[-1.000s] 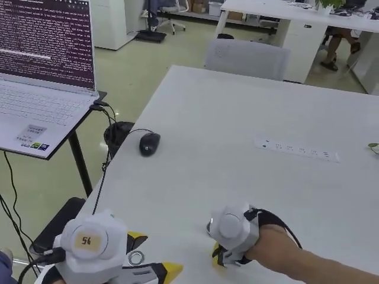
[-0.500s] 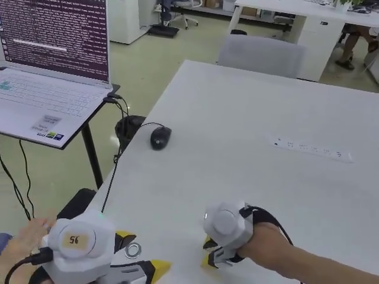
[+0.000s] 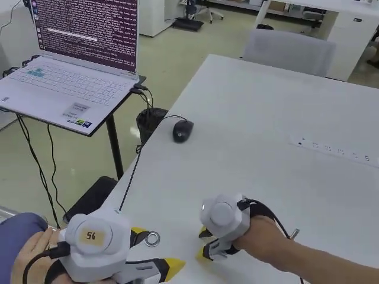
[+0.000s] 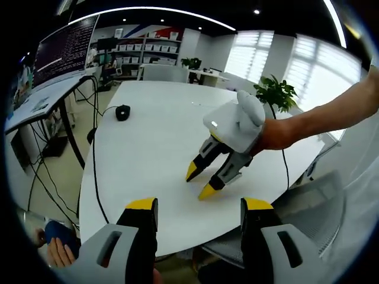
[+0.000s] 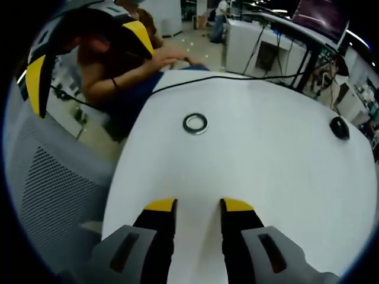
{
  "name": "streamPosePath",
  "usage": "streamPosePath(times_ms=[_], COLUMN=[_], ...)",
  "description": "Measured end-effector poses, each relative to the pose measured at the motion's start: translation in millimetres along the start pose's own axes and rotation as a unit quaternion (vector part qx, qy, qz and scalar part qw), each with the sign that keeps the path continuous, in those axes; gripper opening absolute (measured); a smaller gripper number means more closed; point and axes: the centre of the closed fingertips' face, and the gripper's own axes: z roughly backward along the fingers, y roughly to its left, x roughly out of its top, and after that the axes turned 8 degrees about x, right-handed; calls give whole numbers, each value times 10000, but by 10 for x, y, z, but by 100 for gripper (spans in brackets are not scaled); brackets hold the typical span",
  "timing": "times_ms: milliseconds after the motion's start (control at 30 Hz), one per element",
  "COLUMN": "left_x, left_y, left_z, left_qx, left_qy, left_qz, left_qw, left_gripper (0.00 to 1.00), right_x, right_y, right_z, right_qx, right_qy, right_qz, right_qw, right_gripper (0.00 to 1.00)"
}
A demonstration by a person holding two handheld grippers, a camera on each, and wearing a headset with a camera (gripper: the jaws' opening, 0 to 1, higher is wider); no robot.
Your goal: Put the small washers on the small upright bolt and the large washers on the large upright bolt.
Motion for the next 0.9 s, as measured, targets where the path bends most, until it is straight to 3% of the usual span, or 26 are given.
streamPosePath(times_ms=[233, 500, 733, 900], left_x=[8, -61, -70, -54], left_y=[48, 68, 61, 68], left_z=[75, 185, 238, 245], left_qx=[108, 239, 290, 314], left_qy=[-59, -89, -137, -156], left_qz=[79, 209, 277, 261], left_qw=[9999, 9995, 9991, 9990], left_gripper=[56, 56, 56, 56], right_x=[271, 580, 750, 810], right_y=[-32, -98, -111, -72], right_z=[-141, -340, -443, -494], right_qx=[176, 428, 622, 752], right_qy=[13, 100, 206, 359], right_qz=[275, 713, 1067, 1460], right_qw=[9995, 9965, 9921, 9858], right_gripper=[31, 31, 33, 34])
